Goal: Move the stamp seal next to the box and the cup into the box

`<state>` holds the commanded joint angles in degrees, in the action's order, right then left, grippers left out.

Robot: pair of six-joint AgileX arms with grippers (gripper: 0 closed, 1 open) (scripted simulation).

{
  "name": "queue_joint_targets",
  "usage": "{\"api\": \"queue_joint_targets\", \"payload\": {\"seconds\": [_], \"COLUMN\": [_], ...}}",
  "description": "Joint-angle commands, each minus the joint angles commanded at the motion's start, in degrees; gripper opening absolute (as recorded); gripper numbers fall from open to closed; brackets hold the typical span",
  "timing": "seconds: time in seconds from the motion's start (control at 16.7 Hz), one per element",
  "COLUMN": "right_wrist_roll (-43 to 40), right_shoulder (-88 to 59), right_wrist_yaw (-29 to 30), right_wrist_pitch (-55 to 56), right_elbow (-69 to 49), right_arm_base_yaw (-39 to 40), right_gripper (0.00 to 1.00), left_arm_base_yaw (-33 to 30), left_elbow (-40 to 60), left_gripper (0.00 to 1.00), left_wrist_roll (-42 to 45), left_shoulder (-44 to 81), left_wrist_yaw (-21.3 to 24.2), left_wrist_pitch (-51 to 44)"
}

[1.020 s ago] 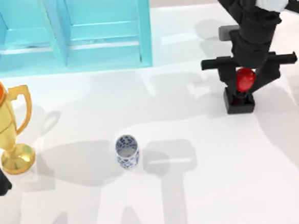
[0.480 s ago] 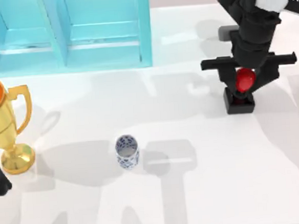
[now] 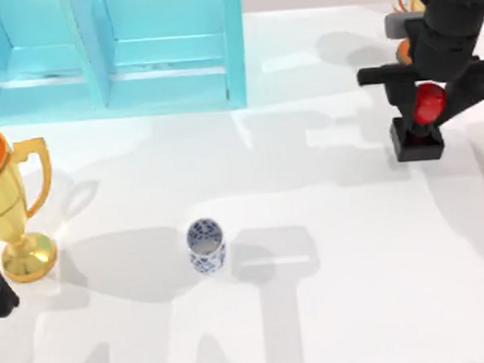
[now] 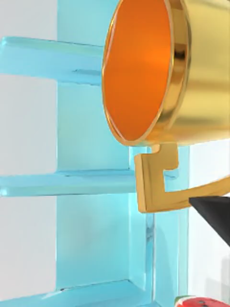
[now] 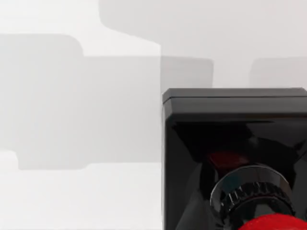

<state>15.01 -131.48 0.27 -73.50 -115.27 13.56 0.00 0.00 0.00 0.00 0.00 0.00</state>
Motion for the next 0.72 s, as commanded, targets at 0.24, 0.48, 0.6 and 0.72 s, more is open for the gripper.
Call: {"api": "queue_joint_targets", "payload": {"seconds": [0.24, 0.48, 0.6, 0.72], "right_wrist_roll": [-6.49, -8.06, -7.91, -7.62], "right_shoulder": [3.51, 4.50, 4.39, 6.22], "right_wrist_yaw": [-0.08, -0.07, 0.00, 0.00], "right_wrist_pitch": [-9.69, -11.44, -11.26, -10.70], "right_elbow": [-5.55, -6.60, -6.31, -4.36], "right_arm_base_yaw": [-6.44, -7.96, -7.69, -7.28], "right_gripper": [0.00, 0.00, 0.00, 0.00], "left_arm_base_yaw": [0.00, 0.00, 0.00, 0.00], "left_elbow": [0.00, 0.00, 0.00, 0.00], "left_gripper": [1.00, 1.00, 1.00, 1.00], "left_wrist_roll": [0.00, 0.00, 0.00, 0.00], "left_shoulder": [0.00, 0.00, 0.00, 0.00], "left_wrist_yaw": [0.00, 0.00, 0.00, 0.00], "left_wrist_pitch": [0.00, 0.00, 0.00, 0.00]}}
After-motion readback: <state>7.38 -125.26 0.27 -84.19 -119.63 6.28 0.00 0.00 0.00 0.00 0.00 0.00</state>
